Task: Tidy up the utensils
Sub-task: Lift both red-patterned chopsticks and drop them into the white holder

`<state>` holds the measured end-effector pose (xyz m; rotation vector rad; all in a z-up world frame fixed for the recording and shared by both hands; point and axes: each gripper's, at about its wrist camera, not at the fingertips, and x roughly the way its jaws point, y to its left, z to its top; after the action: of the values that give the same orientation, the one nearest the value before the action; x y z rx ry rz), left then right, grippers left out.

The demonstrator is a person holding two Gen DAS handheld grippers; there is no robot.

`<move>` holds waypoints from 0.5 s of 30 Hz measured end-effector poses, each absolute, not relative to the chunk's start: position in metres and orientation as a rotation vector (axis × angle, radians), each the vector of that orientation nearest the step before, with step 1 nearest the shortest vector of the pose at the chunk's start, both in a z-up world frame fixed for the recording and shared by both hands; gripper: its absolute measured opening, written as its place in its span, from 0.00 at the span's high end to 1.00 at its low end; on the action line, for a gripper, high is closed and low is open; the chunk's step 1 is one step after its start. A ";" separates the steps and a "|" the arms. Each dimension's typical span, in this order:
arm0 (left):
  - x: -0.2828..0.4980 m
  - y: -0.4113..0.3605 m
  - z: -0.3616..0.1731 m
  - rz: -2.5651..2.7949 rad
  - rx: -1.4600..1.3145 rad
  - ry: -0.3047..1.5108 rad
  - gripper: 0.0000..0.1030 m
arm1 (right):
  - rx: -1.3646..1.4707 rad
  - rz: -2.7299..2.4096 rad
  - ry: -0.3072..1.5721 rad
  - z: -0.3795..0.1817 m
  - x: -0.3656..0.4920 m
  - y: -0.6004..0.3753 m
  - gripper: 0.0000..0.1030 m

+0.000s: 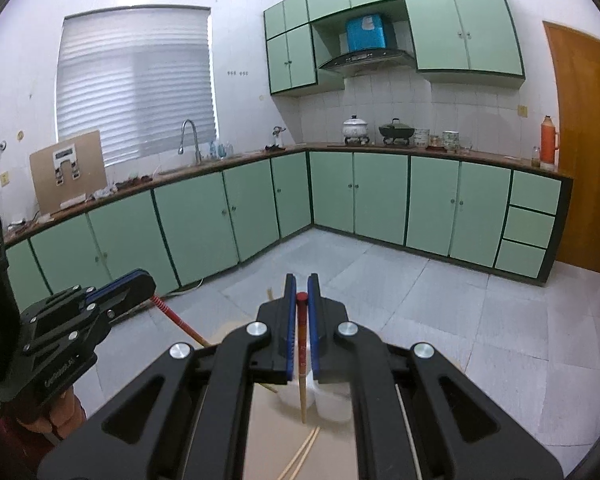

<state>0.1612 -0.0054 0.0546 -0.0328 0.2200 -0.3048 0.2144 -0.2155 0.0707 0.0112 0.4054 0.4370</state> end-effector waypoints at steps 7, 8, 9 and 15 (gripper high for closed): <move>0.207 -0.013 0.056 -0.292 -0.020 0.244 0.95 | 0.008 0.382 0.384 0.075 0.255 -0.221 0.95; 0.212 -0.014 0.053 -0.287 -0.018 0.250 0.95 | 0.006 0.375 0.383 0.072 0.261 -0.220 0.95; 0.217 -0.015 0.050 -0.284 -0.016 0.257 0.95 | 0.005 0.370 0.381 0.070 0.266 -0.221 0.95; 0.248 -0.019 0.016 -0.253 -0.009 0.314 0.95 | 0.019 0.364 0.421 0.041 0.288 -0.215 0.95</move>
<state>0.2477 -0.0192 0.0165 -0.0095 0.3139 -0.2533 0.2885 -0.2154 0.0408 0.0185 0.4212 0.3638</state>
